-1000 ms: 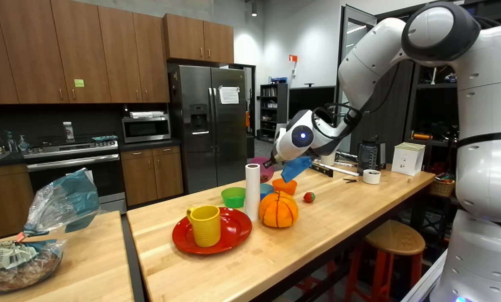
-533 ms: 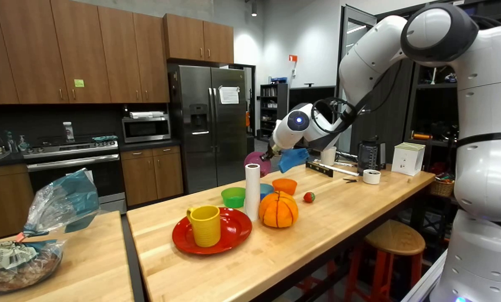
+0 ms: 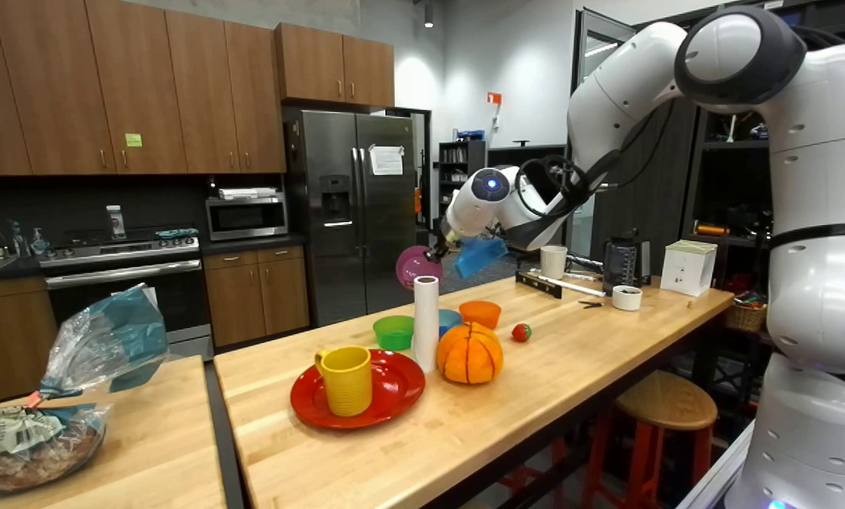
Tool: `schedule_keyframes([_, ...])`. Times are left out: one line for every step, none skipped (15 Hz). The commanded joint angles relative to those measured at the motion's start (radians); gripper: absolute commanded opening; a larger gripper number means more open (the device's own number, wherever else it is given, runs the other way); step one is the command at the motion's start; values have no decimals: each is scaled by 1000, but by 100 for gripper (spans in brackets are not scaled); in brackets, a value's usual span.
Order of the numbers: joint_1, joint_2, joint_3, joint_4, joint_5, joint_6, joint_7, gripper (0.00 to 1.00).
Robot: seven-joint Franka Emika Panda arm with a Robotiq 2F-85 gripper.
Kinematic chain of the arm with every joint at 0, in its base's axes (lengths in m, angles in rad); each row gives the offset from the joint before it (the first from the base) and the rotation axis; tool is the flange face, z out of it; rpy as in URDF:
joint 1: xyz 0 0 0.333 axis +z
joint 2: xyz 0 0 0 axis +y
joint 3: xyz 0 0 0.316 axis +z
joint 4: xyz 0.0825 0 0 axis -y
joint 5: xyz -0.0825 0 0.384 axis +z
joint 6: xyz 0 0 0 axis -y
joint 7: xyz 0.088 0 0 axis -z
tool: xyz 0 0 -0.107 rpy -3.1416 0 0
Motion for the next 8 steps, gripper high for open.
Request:
schedule_keyframes([10, 13, 17, 30, 73, 12, -90, 1])
schedule_keyframes([14, 15, 22, 33, 83, 13, -102, 1])
schedule_keyframes([18, 15, 27, 35, 86, 14, -106, 1])
schedule_keyframes([22, 16, 31, 39, 82, 14, -99, 1])
schedule_keyframes([27, 21, 33, 47, 59, 13, -76, 1])
schedule_keyframes([31, 26, 35, 57, 35, 13, -52, 1])
schedule_keyframes([36, 33, 36, 63, 19, 14, -44, 1])
schedule_keyframes([39, 39, 36, 68, 5, 13, -34, 1])
